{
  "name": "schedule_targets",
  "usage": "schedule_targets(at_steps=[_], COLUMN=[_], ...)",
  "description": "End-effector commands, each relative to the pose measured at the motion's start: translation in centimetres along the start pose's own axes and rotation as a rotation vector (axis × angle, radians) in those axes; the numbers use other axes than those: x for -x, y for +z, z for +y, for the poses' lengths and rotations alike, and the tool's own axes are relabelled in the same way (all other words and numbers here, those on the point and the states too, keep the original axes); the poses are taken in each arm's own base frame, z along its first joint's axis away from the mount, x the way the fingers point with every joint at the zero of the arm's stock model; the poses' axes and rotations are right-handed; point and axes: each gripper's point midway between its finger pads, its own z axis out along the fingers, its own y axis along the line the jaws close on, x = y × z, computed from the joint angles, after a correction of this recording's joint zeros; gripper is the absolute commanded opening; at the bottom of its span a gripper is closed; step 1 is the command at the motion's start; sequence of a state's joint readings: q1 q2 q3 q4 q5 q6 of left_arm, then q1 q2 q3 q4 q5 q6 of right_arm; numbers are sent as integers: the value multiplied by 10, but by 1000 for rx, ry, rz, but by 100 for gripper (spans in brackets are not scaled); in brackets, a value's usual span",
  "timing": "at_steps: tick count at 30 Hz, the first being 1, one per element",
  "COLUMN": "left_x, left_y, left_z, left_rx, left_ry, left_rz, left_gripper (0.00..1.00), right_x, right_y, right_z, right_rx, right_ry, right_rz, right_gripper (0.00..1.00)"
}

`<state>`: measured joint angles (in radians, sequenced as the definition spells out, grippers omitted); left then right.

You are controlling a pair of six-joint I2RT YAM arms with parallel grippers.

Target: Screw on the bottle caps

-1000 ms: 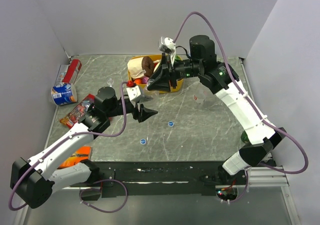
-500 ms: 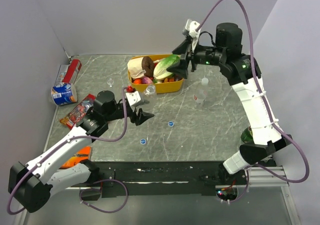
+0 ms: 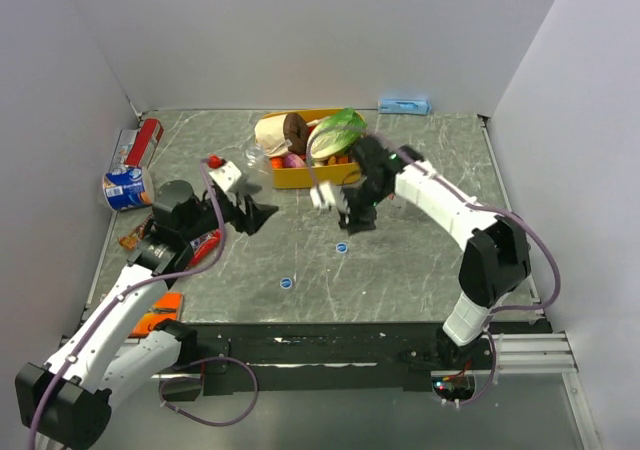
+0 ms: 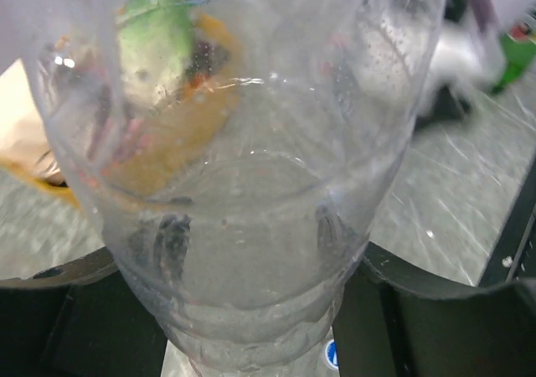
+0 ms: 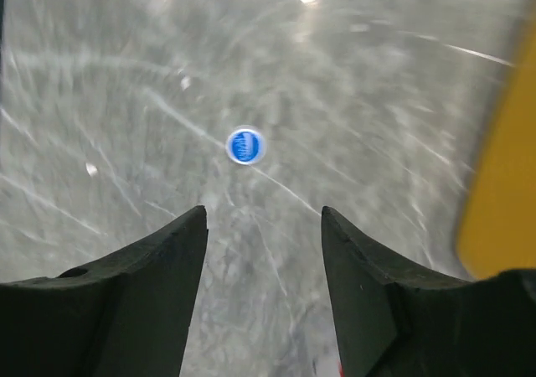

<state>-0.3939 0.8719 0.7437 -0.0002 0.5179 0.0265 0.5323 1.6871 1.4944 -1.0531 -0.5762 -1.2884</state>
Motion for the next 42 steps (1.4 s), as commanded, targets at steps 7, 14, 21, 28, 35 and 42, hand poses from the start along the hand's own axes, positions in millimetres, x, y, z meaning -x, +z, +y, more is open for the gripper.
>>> schedule_targets(at_steps=[7, 14, 21, 28, 35, 42], left_x=[30, 33, 31, 29, 27, 24], left_y=[-18, -20, -14, -10, -8, -7], left_z=[25, 35, 39, 41, 43, 44], left_rx=[73, 93, 89, 88, 89, 92], left_ry=[-91, -89, -103, -107, -112, -116], left_rz=[-85, -81, -83, -79, -78, -75], left_gripper=[1, 1, 1, 1, 1, 1], right_x=[-15, -42, -53, -61, -62, -63], right_y=[71, 95, 104, 107, 106, 108], right_z=[-5, 7, 10, 11, 18, 19], right_rx=[69, 153, 172, 187, 217, 219], right_ry=[-470, -459, -450, -428, -428, -411], right_rz=[102, 150, 159, 167, 158, 157], right_gripper=[65, 65, 65, 61, 57, 54])
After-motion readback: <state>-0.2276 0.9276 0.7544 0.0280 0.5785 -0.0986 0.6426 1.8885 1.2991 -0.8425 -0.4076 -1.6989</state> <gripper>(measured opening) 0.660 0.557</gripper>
